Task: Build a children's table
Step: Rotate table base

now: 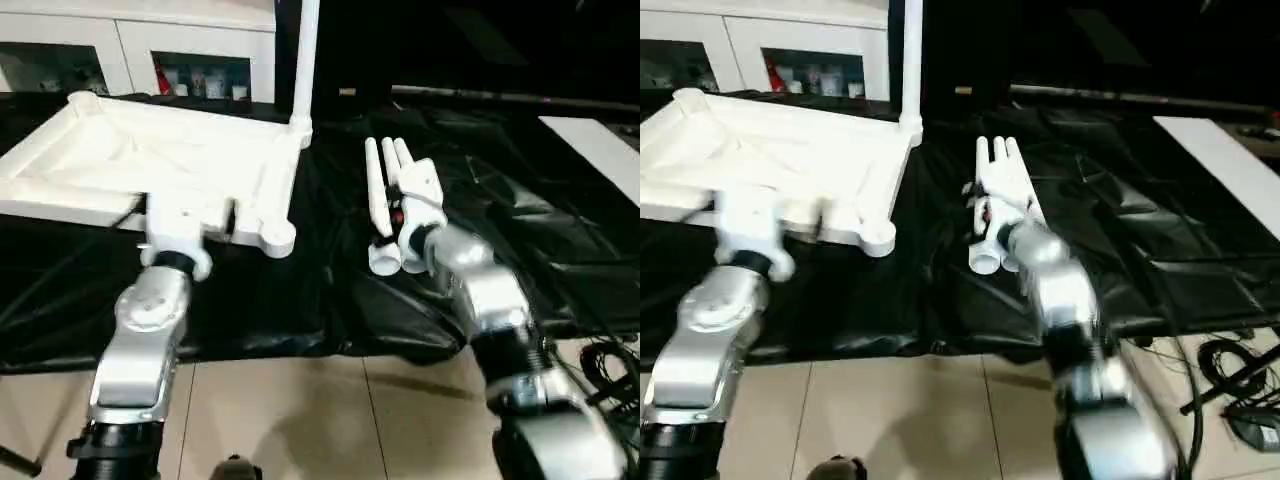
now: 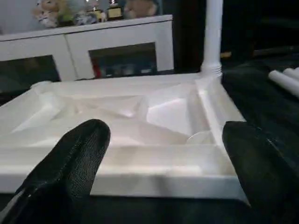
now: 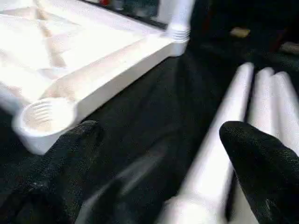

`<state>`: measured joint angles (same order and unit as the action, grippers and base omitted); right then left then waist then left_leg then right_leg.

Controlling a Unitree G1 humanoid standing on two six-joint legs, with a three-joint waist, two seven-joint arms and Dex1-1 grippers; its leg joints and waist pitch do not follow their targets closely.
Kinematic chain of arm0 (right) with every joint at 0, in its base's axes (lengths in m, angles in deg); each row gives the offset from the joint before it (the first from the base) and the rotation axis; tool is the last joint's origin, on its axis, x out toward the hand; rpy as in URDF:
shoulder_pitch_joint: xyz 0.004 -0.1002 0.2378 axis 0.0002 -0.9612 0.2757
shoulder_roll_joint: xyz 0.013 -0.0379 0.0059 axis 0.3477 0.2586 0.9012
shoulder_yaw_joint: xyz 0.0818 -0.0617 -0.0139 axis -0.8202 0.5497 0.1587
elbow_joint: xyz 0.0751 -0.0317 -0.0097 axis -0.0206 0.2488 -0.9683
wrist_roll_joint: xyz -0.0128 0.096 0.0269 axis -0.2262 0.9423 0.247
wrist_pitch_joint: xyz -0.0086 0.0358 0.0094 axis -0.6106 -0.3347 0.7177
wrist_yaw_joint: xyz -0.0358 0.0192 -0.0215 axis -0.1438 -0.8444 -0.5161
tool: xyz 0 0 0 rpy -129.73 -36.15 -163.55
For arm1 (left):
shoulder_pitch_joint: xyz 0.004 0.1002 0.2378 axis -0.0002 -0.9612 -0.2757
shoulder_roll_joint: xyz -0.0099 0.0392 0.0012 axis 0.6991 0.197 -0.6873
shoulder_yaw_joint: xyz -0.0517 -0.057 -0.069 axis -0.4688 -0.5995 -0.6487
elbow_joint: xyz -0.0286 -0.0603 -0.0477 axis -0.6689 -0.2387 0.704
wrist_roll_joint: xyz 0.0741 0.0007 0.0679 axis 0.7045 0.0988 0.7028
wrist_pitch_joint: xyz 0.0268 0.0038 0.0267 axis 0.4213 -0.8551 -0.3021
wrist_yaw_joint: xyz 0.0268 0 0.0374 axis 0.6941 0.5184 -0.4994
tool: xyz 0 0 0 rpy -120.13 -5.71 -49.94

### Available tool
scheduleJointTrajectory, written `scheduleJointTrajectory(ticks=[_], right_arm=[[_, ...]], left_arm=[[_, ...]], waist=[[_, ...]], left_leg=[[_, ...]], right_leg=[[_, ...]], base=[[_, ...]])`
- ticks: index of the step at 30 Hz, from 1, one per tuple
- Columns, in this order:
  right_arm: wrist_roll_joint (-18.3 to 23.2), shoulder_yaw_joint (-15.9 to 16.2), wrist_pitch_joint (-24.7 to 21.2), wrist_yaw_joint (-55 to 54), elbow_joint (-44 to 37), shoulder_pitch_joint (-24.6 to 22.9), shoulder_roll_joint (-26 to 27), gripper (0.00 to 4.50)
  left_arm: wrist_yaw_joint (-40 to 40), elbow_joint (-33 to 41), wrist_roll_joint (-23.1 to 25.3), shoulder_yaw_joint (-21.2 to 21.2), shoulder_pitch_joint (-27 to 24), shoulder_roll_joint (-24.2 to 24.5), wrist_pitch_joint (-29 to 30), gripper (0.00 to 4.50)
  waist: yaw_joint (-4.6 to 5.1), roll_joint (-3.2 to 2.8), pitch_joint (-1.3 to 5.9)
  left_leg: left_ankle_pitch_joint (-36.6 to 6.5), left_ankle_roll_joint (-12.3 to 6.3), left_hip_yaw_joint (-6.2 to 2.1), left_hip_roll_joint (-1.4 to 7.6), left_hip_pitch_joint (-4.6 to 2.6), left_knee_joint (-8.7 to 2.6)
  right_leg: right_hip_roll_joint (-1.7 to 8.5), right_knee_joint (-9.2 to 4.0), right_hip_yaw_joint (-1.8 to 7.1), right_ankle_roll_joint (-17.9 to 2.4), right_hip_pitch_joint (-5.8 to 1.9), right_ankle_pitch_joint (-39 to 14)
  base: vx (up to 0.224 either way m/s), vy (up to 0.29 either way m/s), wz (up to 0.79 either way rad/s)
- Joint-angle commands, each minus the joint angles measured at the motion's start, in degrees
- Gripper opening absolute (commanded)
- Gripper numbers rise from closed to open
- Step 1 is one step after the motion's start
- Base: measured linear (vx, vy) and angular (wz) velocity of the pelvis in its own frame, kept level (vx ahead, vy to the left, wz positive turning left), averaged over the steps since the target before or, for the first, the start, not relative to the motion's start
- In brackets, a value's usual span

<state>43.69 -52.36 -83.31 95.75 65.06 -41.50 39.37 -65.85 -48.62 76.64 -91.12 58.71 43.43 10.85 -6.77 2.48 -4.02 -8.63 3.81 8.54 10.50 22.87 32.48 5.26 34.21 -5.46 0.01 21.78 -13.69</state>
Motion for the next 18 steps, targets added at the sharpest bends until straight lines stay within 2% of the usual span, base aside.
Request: scheduleJointTrajectory(ticks=[1, 2, 3, 4, 5, 6, 7, 8, 9, 10, 11, 12, 13, 14, 15, 16, 17, 18], right_arm=[[1.16, -2.37, 0.69, -0.02, -3.82, -1.6, -1.15, 4.45], [1.28, -2.6, 0.9, -0.24, -4.61, -2.53, -1.3, 4.45], [1.85, -3.44, 1.0, -0.74, -5.71, -3.86, -1.19, 4.45], [2.17, -4.12, 1.53, -1.22, -7.4, -5.83, -1.17, 4.45], [2.31, -4.67, 1.86, -1.78, -9.01, -7.66, -1.08, 4.45], [2.61, -5.13, 1.61, -2.38, -11.25, -9.86, -0.88, 4.45], [2.66, -5.14, 1.49, -2.42, -11.47, -10.04, -0.83, 4.45], [2.73, -5.15, 1.34, -2.47, -11.74, -10.27, -0.76, 4.45], [2.76, -5.09, 0.95, -2.74, -12.39, -10.71, -0.59, 4.45], [2.75, -5.09, 0.83, -2.83, -12.54, -10.8, -0.56, 4.45], [2.68, -5.04, 0.75, -3.13, -12.83, -10.92, -0.51, 4.45], [2.52, -4.98, 0.56, -3.55, -13.14, -11.0, -0.47, 4.45], [2.52, -4.98, 0.56, -3.55, -13.14, -11.0, -0.47, 4.45], [2.47, -4.99, 0.5, -3.61, -13.3, -11.06, -0.45, 4.45], [2.25, -4.9, 0.56, -3.58, -13.46, -11.08, -0.56, 4.45], [2.21, -4.91, 0.45, -3.63, -13.56, -11.08, -0.59, 4.45], [2.22, -4.9, 0.27, -3.73, -13.86, -11.21, -0.6, 4.45], [2.24, -4.89, -0.11, -3.83, -14.57, -11.52, -0.7, 4.45]], left_arm=[[0.43, 1.01, 0.94, 0.9, -0.86, -0.06, -0.85, 4.5], [0.61, 0.97, 1.24, 0.9, -1.17, -0.13, -1.45, 4.5], [0.84, 1.29, 1.14, 0.5, -1.6, -0.37, -0.82, 4.5], [1.47, 1.63, 1.26, 0.06, -2.13, -0.36, 0.2, 4.5], [1.7, 2.02, 0.72, -0.56, -2.63, -0.59, 0.26, 4.5], [1.91, 2.5, 0.01, -1.27, -3.17, -0.89, -0.17, 4.5], [1.9, 2.54, 0.0, -1.27, -3.17, -0.89, -0.25, 4.5], [1.88, 2.59, -0.02, -1.28, -3.17, -0.89, -0.35, 4.5], [1.15, 2.63, 0.01, -0.59, -3.17, -0.63, -0.65, 4.5], [1.0, 2.63, 0.05, -0.43, -3.16, -0.58, -0.68, 4.5], [0.66, 2.45, 0.09, 0.03, -3.02, -0.58, -0.98, 4.5], [0.14, 2.14, 0.17, 0.57, -2.8, -0.57, -0.86, 4.5], [0.14, 2.14, 0.17, 0.57, -2.8, -0.57, -0.86, 4.5], [0.06, 2.07, 0.18, 0.64, -2.75, -0.58, -0.81, 4.5], [-0.03, 1.97, 0.37, 0.97, -2.74, -0.53, -0.86, 4.5], [-0.2, 2.0, 0.44, 1.21, -2.78, -0.46, -0.66, 4.5], [-0.3, 2.07, 0.47, 1.33, -2.83, -0.44, -0.52, 4.5], [-0.76, 2.18, 0.29, 1.64, -2.98, -0.48, -0.49, 4.5]], waist=[[0.12, -0.98, 3.36], [0.35, -0.98, 3.26], [0.2, -1.4, 3.23], [0.23, -1.56, 3.08], [0.27, -1.45, 2.97], [0.48, -1.76, 2.69], [0.55, -2.17, 2.59], [0.79, -2.09, 2.22], [-0.23, -3.47, 2.25], [-2.4, -3.11, 2.69], [-5.93, -2.28, 3.23], [-1.7, 2.33, 1.62], [-1.13, 1.96, 0.94], [-2.12, 1.55, 0.81], [-2.33, -0.49, 1.05], [-1.09, -2.16, 2.07], [-0.44, -3.61, 2.02], [2.79, -5.49, 2.22]], left_leg=[[-34.0, 5.43, -1.42, 2.88, -3.24, -5.08], [-34.61, 5.6, -1.45, 2.82, -2.8, -5.41], [-35.29, 5.83, -1.49, 2.84, -2.9, -5.44], [-37.33, 6.11, -1.39, 2.79, -3.33, -5.44], [-38.44, 6.17, -1.38, 2.79, -3.51, -5.48], [-41.87, 6.12, -1.37, 2.79, -3.64, -5.78], [-43.55, 6.14, -1.43, 2.88, -3.69, -6.15], [-45.92, 6.06, -1.32, 3.12, -3.12, -7.21], [-52.69, 6.73, 0.01, 4.32, 1.12, -12.21], [-54.23, 6.65, 1.42, 4.14, 4.31, -13.2], [-45.46, 5.16, 6.53, 2.47, 3.48, -12.51], [-21.49, 3.22, 0.96, -0.05, -8.91, 10.47], [-9.55, 0.87, -0.55, -0.74, -6.99, 11.88], [-9.58, -2.14, -3.85, -2.89, 0.89, 11.92], [-16.2, -1.57, -4.45, -1.25, -3.8, 10.94], [-28.83, -2.3, -4.07, -0.52, -7.81, 5.59], [-35.04, -2.26, -5.04, 0.15, -6.52, 1.01], [-50.6, 0.24, -8.21, 4.51, -10.84, -4.53]], right_leg=[[3.77, -5.83, 2.38, -3.08, -0.61, -22.87], [3.56, -5.63, 2.23, -3.11, -0.9, -22.31], [3.62, -5.59, 2.24, -3.05, -0.82, -22.44], [3.58, -5.87, 2.2, -3.0, -0.37, -23.27], [3.52, -6.21, 2.06, -2.88, -0.33, -23.98], [3.17, -6.7, 1.27, -2.41, -0.57, -26.05], [2.88, -6.54, 0.85, -2.26, -0.78, -26.39], [2.15, -6.1, 0.16, -1.98, -1.26, -26.86], [-0.23, 2.24, -0.62, -3.18, -5.22, -19.94], [-0.97, 7.91, -0.54, -3.14, -7.16, -12.55], [-1.58, 9.36, 2.55, -2.39, -4.92, -18.57], [8.34, -9.98, 6.11, 1.11, 8.81, -64.9], [6.36, -11.41, 7.97, 1.5, 9.68, -76.81], [9.76, -8.21, 8.87, -3.53, -3.52, -70.85], [10.54, -7.57, 6.47, -5.29, -2.31, -64.7], [6.25, -5.53, 1.73, -7.61, -3.22, -52.16], [3.11, -3.71, 0.17, -8.88, -4.26, -41.4], [-0.79, 2.05, -0.33, -7.28, -1.81, -21.35]], base=[[0.0, 0.0, 0.0], [0.0, 0.0, 0.0], [0.0, 0.0, 0.0], [0.0, 0.0, 0.0], [0.0, 0.0, 0.0], [0.0, 0.0, 0.0], [0.0, 0.0, 0.0], [-0.051, 0.021, -0.11], [-0.051, 0.021, -0.11], [-0.115, -0.004, 0.02], [-0.033, -0.121, 0.16], [-0.033, -0.121, 0.16], [0.201, -0.123, 0.06], [0.183, 0.011, 0.1], [0.183, 0.011, 0.1], [-0.021, 0.039, 0.48], [-0.058, 0.02, 0.54], [-0.047, 0.071, 0.47]])
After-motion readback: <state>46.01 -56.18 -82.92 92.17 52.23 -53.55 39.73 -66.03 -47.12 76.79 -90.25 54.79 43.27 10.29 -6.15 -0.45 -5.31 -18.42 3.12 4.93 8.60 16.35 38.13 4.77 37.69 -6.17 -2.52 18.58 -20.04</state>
